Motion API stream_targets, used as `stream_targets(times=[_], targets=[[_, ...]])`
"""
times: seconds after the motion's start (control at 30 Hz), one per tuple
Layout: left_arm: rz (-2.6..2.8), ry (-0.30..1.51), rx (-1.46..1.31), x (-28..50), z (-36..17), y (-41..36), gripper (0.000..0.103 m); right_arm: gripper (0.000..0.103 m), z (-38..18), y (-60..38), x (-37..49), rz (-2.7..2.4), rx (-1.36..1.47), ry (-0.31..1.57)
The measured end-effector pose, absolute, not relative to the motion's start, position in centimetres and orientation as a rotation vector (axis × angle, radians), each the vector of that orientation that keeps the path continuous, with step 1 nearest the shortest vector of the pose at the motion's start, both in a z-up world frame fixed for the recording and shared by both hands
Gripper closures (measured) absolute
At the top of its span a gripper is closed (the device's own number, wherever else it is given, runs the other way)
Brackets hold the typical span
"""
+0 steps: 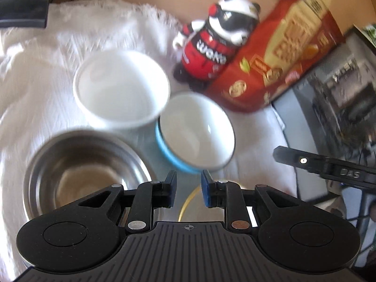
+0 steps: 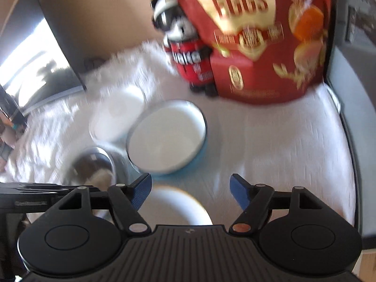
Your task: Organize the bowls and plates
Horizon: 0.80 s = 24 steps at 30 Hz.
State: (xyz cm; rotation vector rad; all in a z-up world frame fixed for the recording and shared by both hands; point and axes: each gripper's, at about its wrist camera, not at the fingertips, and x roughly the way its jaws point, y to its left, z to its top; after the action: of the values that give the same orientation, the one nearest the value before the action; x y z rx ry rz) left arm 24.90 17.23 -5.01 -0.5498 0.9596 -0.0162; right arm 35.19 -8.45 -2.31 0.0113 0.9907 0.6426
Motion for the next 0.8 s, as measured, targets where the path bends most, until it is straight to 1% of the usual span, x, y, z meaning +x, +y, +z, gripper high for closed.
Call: stream_targets(times=[0.07,0.1,0.2,0.37,0.5,0.67,0.8], targets=[[0.021,0.973,-0.545,26.8,-5.2,17.7,0.078,0.024,-1.2,-7.4,36.5,0.643,0.014,0.98],[0.035,0.976,-0.549,27.4,-5.4,18.0,0.078,0.02,-0.9,-6.7,37.2,0.647,-0.001,0.979],[0.064,0.991,-0.596,29.2,-6.6,18.5,0.078,0.02,-1.4,-5.1,39.2,0.587,-0.045,1.009],[0.115,1.005,-0.604,31.5,-8.5,18.3,0.077,0.02,-4.1,-5.0,41.0,0.542,0.004,1.096],[0.165,0.995,-0.574,32.2,-8.5,18.1,0.076,0.013,-6.1,-4.7,42.4,0.505,-0.017,1.126],[0.216,1.024,-0.542,32.2,-8.6,17.6,0.076,0.013,-8.8,-4.0,44.1,0.537,-0.01,1.171],[0.254,1.047,-0.568,32.3,-9.4,18.3,0.076,0.013,-10.5,-2.9,44.8,0.571,-0.022,1.203]])
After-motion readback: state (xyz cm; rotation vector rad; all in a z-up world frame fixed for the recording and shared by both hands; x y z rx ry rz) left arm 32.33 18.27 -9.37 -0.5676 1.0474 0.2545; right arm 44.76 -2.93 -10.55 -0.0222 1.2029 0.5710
